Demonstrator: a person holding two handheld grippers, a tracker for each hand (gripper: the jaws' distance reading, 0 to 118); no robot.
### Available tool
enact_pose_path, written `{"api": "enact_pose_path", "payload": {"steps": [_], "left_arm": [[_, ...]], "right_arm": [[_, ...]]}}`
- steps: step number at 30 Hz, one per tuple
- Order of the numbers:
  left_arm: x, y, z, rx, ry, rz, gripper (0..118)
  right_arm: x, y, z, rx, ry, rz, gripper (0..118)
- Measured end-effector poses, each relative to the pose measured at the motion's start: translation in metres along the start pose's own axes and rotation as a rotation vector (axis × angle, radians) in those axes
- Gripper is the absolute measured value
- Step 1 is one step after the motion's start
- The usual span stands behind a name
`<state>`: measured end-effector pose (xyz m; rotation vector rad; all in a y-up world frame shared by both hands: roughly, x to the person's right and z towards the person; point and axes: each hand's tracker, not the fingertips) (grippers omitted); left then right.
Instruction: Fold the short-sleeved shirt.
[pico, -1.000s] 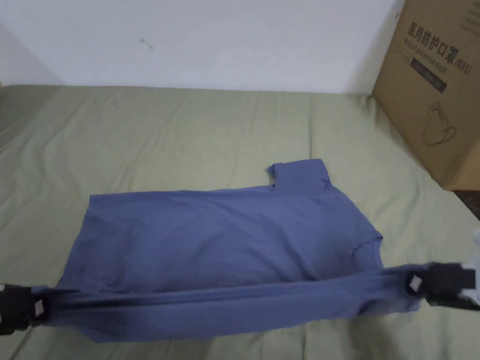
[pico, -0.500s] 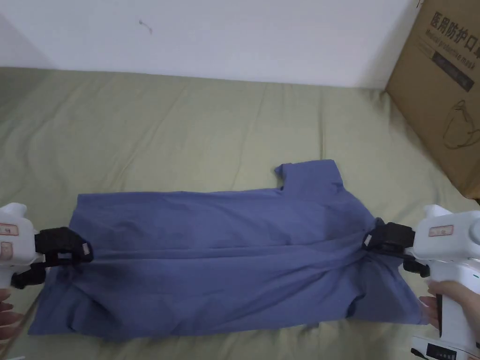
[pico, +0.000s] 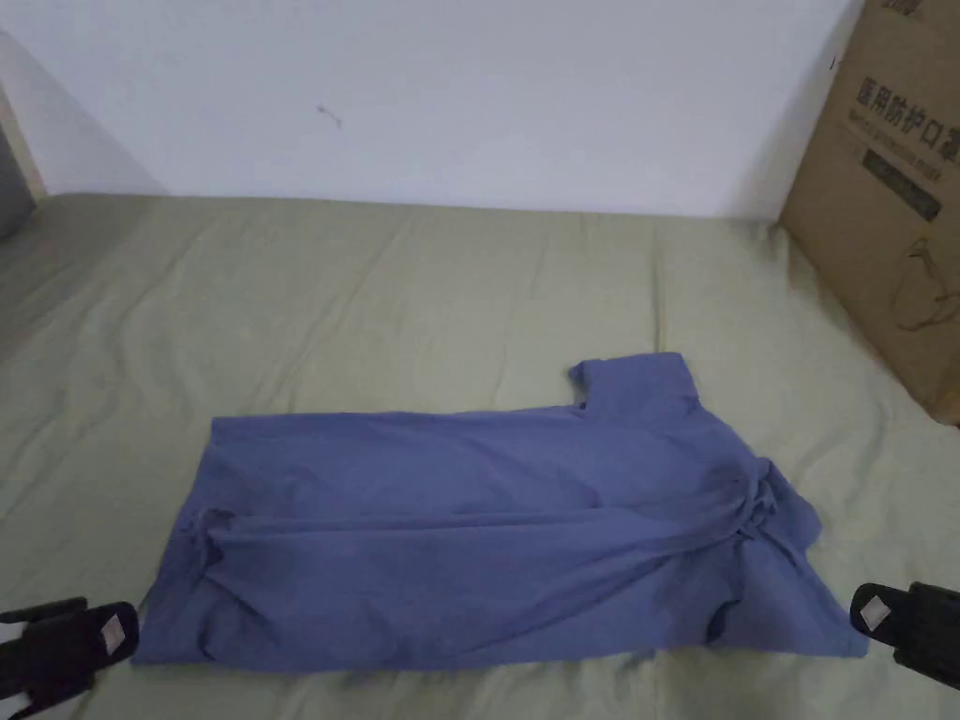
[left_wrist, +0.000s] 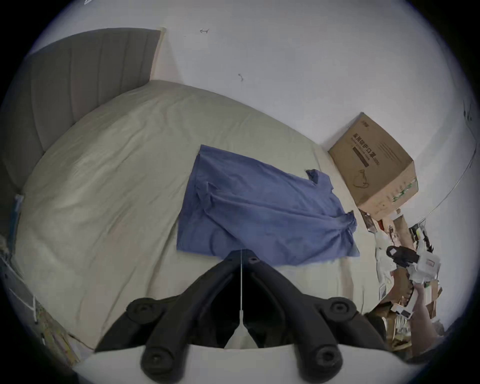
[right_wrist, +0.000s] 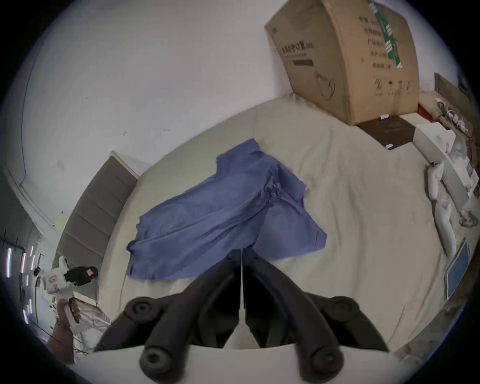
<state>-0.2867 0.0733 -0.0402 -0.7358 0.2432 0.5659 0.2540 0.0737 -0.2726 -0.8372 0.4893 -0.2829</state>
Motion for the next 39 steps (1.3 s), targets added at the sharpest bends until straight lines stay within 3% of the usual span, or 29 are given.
{"api": "enact_pose_path", "payload": {"steps": [2,6,7,8,10,11,18,21,27,29,30,31,32,33,34,35,39], "left_arm": [[-0.001,-0.002,0.003,-0.051,-0.024,0.003,0],[-0.008,0.014,-0.026,-0.136,0.119,-0.085,0],[-0.007,0.018,-0.038,-0.157,0.148,-0.083,10],[-0.013,0.022,-0.053,-0.17,0.189,-0.064,33],[-0.028,0.029,-0.081,-0.216,0.25,-0.038,95],[-0.037,0.03,-0.098,-0.254,0.254,-0.029,105],[-0.066,0.028,-0.187,-0.38,0.387,-0.034,105],[-0.07,0.019,-0.199,-0.383,0.329,-0.028,118],[-0.056,0.01,-0.182,-0.311,0.377,-0.048,116],[-0.045,0.009,-0.165,-0.246,0.399,-0.116,83],[-0.041,0.009,-0.154,-0.215,0.389,-0.14,58],[-0.037,0.013,-0.145,-0.196,0.366,-0.148,16],[-0.036,0.015,-0.138,-0.194,0.318,-0.125,8],[-0.037,0.016,-0.128,-0.192,0.356,-0.126,2],[-0.04,0.02,-0.119,-0.18,0.256,-0.063,2],[-0.04,0.026,-0.113,-0.172,0.195,-0.014,2],[-0.036,0.034,-0.093,-0.129,0.243,-0.048,2]], "right_arm": [[-0.003,-0.004,0.005,-0.015,0.083,-0.005,0],[-0.012,-0.003,0.0,-0.04,0.07,0.043,0],[-0.013,-0.002,-0.001,-0.047,0.07,0.051,0],[-0.015,-0.001,-0.004,-0.049,0.072,0.055,0],[-0.017,-0.001,-0.008,-0.055,0.076,0.059,0],[-0.017,-0.001,-0.01,-0.063,0.079,0.06,0],[-0.011,-0.007,-0.029,-0.129,0.057,0.057,0],[-0.007,-0.008,-0.036,-0.146,0.037,0.054,0],[0.0,-0.008,-0.04,-0.123,0.007,0.02,0],[0.02,0.0,-0.042,-0.115,-0.024,-0.005,0],[0.027,0.004,-0.045,-0.111,-0.04,-0.026,0],[0.035,0.009,-0.048,-0.103,-0.051,-0.048,0],[0.041,0.011,-0.05,-0.101,-0.052,-0.063,13],[0.054,0.019,-0.06,-0.104,-0.049,-0.089,49],[0.061,0.025,-0.07,-0.13,-0.055,-0.108,99],[0.068,0.03,-0.083,-0.178,-0.091,-0.117,105],[0.097,0.048,-0.129,-0.246,-0.204,-0.089,104]]}}
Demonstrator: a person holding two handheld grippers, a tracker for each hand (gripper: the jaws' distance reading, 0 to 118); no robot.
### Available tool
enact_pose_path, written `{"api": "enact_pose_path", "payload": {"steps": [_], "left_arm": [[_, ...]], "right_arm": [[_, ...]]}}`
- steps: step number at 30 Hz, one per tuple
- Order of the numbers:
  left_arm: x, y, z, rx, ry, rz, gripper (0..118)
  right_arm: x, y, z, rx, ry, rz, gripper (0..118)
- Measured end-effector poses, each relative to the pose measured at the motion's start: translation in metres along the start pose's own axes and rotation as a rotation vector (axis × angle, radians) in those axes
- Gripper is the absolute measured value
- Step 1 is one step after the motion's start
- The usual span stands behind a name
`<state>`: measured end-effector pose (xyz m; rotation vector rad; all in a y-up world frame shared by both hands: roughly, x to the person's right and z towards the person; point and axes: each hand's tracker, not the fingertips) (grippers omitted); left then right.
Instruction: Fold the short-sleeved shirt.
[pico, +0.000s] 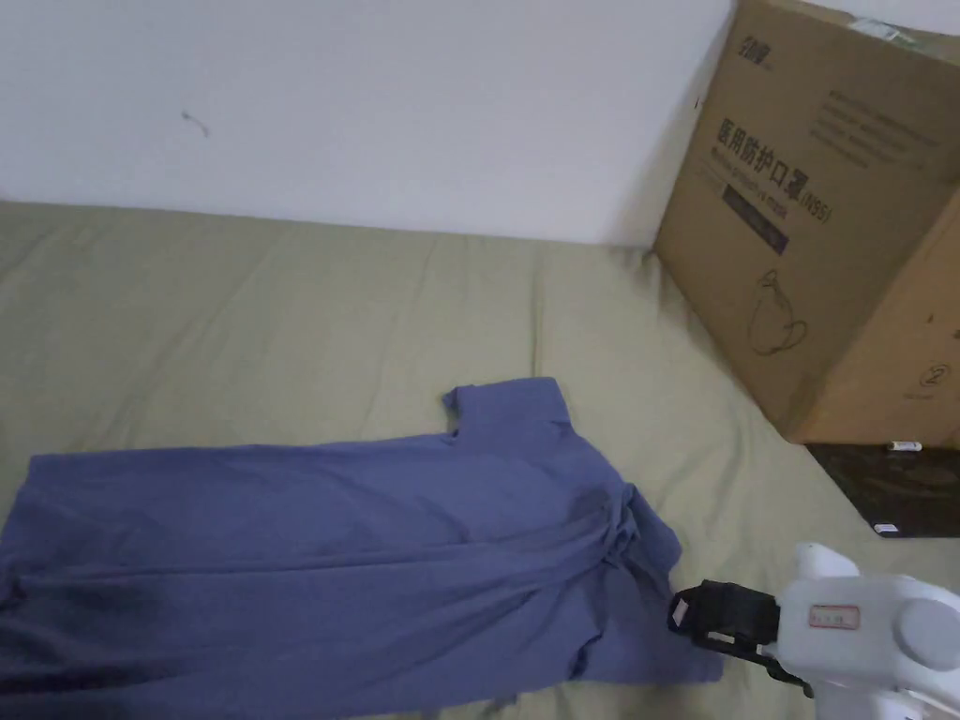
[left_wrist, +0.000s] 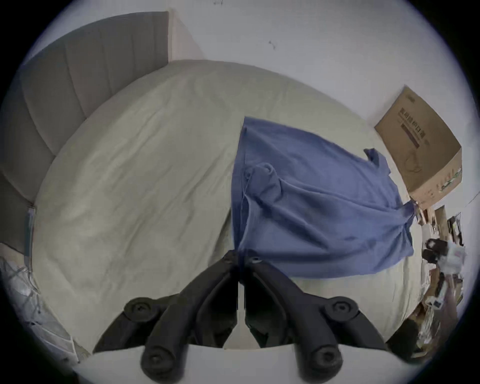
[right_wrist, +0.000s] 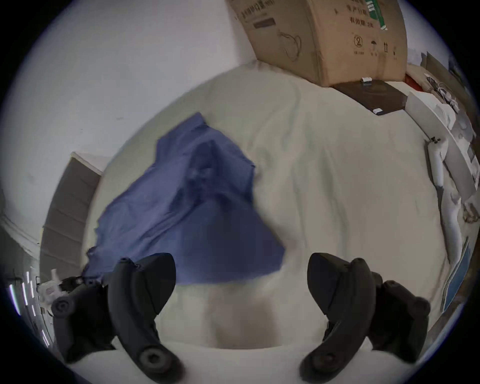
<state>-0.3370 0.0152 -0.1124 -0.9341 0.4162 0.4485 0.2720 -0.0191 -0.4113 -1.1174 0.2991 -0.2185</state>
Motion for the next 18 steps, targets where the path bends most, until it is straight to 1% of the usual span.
{"api": "enact_pose_path", "payload": {"steps": [1,2,4,5,6,8,9,10,11,13,14,15,16,18], "left_arm": [[0.0,0.001,0.001,-0.001,-0.002,0.001,2],[0.001,0.001,0.001,-0.002,-0.002,0.0,2],[0.005,0.002,0.001,-0.007,0.001,-0.013,2],[0.006,0.002,0.0,-0.011,0.005,-0.022,2],[0.006,0.002,0.0,-0.017,0.006,-0.026,2],[0.005,0.003,-0.001,-0.019,0.006,-0.026,2],[0.005,0.004,0.0,-0.017,0.006,-0.026,2],[0.006,0.005,0.002,-0.016,0.006,-0.026,2],[0.006,0.005,0.004,-0.012,0.002,-0.023,2],[0.003,0.009,0.01,0.005,-0.012,-0.007,2],[0.001,0.011,0.015,0.039,-0.044,0.034,2],[-0.003,0.013,0.02,0.053,-0.048,0.054,2],[-0.006,0.015,0.024,0.048,-0.042,0.055,2],[-0.011,0.013,0.035,0.052,-0.036,0.059,2]], "right_arm": [[0.005,0.006,-0.015,-0.033,-0.021,0.007,103],[0.009,0.011,-0.03,-0.071,-0.04,0.009,99],[0.012,0.011,-0.052,-0.166,-0.063,0.017,88],[0.009,0.009,-0.056,-0.194,-0.067,0.029,86],[0.004,0.005,-0.054,-0.167,-0.126,0.102,86],[-0.006,0.001,-0.044,-0.129,-0.147,0.221,73],[-0.014,-0.003,-0.037,-0.126,-0.12,0.256,59],[-0.018,-0.004,-0.033,-0.14,-0.074,0.269,22],[-0.024,-0.007,-0.027,-0.129,-0.117,0.298,6],[-0.035,-0.01,-0.014,-0.146,-0.041,0.356,6],[-0.038,-0.011,-0.006,-0.136,-0.044,0.378,6],[-0.038,-0.012,0.001,-0.115,-0.088,0.398,6],[-0.035,-0.012,0.009,-0.095,-0.11,0.402,6],[-0.023,-0.012,0.029,-0.099,-0.087,0.36,6]]}}
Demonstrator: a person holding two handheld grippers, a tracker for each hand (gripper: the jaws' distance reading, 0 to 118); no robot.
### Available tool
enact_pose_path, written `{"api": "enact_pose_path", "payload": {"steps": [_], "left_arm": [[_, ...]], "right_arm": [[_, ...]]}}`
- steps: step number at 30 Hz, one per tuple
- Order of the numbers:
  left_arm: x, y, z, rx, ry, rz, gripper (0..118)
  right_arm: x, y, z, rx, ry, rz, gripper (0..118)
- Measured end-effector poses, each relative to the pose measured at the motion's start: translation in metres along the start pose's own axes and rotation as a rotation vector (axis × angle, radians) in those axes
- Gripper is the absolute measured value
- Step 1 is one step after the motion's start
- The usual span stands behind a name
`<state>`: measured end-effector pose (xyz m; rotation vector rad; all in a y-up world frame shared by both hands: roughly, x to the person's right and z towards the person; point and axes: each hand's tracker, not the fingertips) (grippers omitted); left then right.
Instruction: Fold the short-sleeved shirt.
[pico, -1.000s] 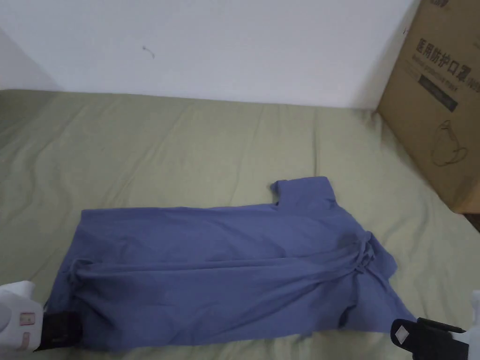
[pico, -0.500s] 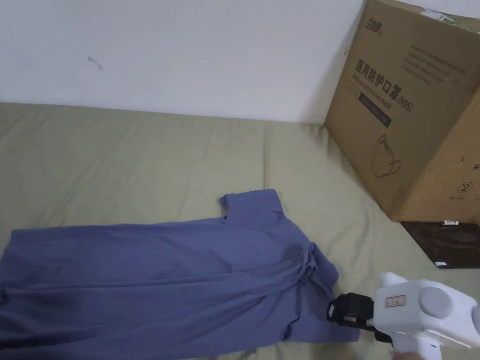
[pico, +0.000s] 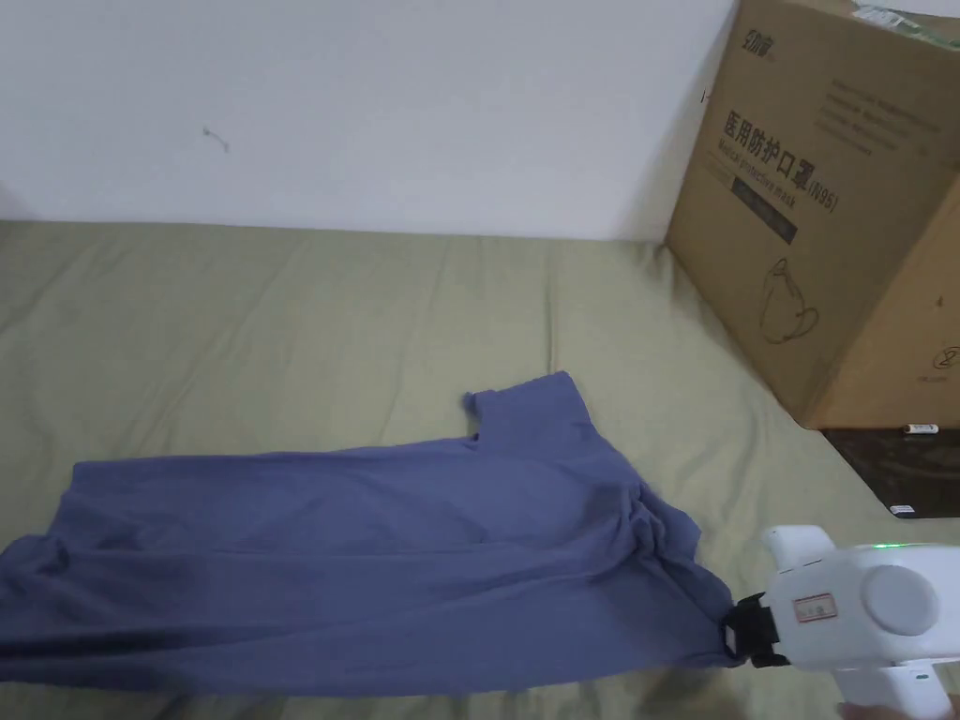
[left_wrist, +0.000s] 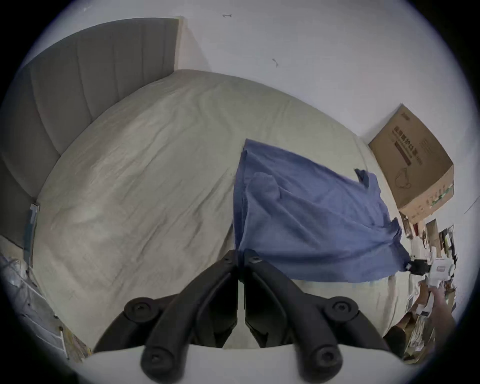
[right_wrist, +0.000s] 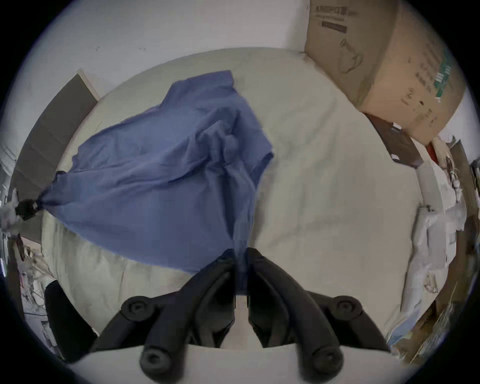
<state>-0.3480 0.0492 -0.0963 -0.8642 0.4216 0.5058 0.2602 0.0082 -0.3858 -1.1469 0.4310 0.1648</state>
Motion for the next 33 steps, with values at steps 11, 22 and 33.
{"api": "enact_pose_path", "payload": {"steps": [11,22,33], "left_arm": [[-0.041,-0.085,0.026,-0.312,0.013,-0.042,2],[-0.042,-0.074,0.051,-0.242,-0.086,0.081,107],[0.054,-0.03,0.073,0.038,-0.239,-0.182,1]], "right_arm": [[0.029,-0.117,0.052,-0.149,0.033,-0.125,6],[0.006,-0.115,0.078,-0.049,0.044,-0.181,110],[-0.084,-0.051,0.122,0.25,0.383,-0.155,0]]}}
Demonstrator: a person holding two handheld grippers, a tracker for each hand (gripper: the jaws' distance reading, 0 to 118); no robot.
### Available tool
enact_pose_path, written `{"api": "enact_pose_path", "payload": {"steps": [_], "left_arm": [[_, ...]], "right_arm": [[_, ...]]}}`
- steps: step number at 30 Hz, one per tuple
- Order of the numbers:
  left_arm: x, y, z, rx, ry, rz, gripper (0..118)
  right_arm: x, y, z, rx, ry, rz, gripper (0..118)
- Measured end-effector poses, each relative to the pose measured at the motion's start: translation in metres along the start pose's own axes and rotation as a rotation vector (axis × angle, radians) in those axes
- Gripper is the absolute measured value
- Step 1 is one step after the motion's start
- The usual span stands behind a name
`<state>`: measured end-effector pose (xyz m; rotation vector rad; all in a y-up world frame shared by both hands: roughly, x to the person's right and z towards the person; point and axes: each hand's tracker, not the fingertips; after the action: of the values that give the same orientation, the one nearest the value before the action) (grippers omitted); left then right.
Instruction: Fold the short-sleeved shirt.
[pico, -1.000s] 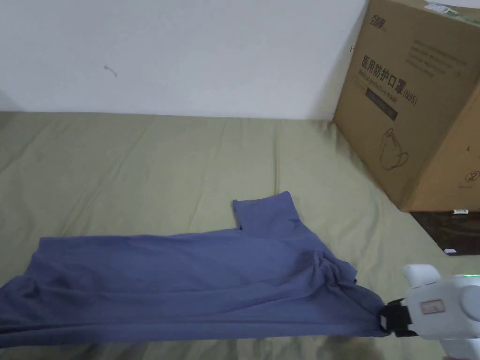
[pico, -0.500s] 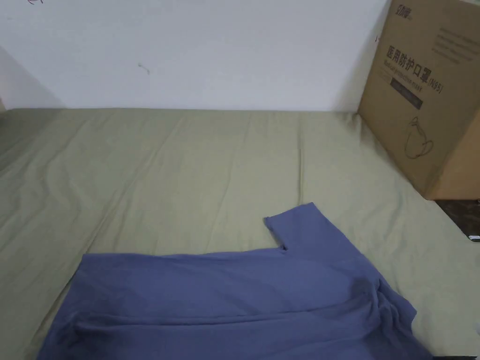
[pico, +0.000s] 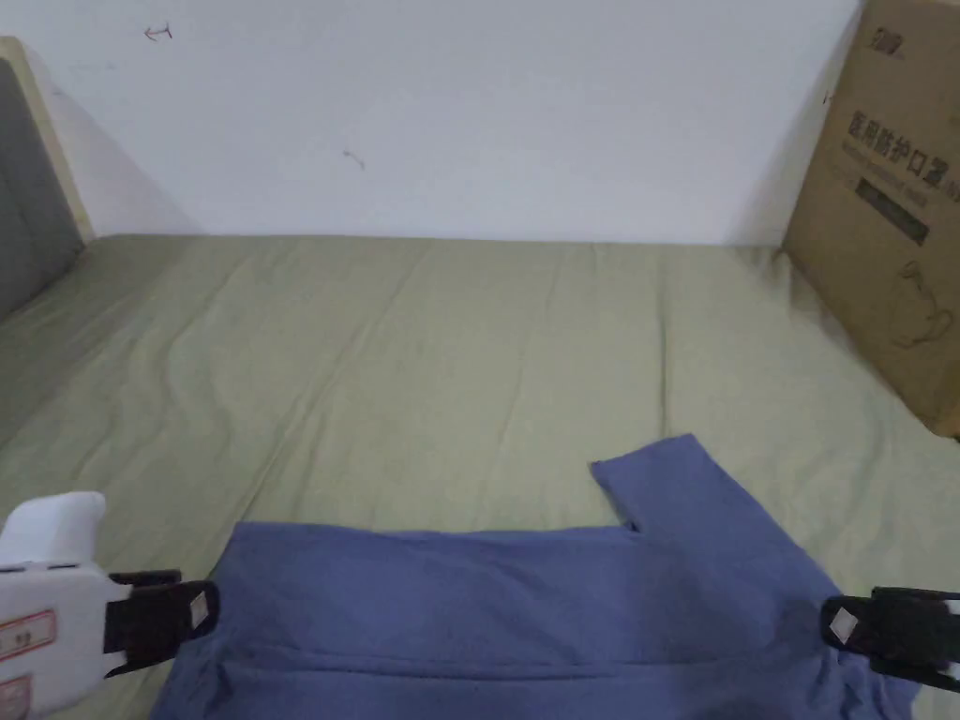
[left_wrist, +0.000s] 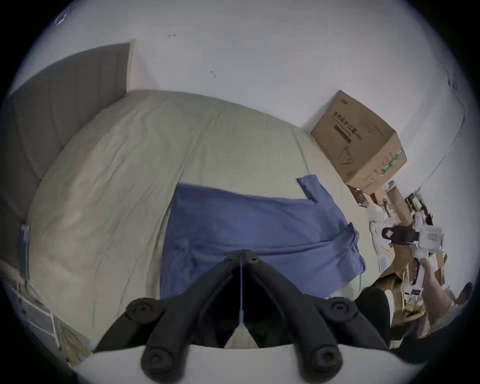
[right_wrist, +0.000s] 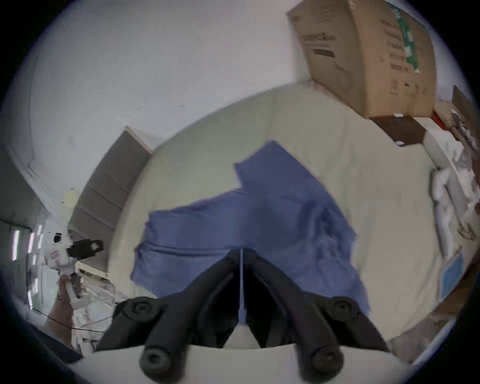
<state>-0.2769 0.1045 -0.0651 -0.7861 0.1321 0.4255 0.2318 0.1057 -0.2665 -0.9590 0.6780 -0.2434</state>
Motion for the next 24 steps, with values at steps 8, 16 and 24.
{"api": "enact_pose_path", "payload": {"steps": [8,16,24], "left_arm": [[-0.038,0.072,-0.093,-0.124,0.086,-0.001,33],[-0.114,0.082,-0.237,-0.301,0.202,-0.016,116],[-0.106,0.055,-0.278,-0.382,0.286,-0.044,118]], "right_arm": [[-0.012,0.024,-0.06,-0.099,0.053,0.074,0],[0.007,0.014,-0.088,-0.177,0.019,0.061,0],[0.03,0.016,-0.103,-0.232,-0.031,0.044,0]]}}
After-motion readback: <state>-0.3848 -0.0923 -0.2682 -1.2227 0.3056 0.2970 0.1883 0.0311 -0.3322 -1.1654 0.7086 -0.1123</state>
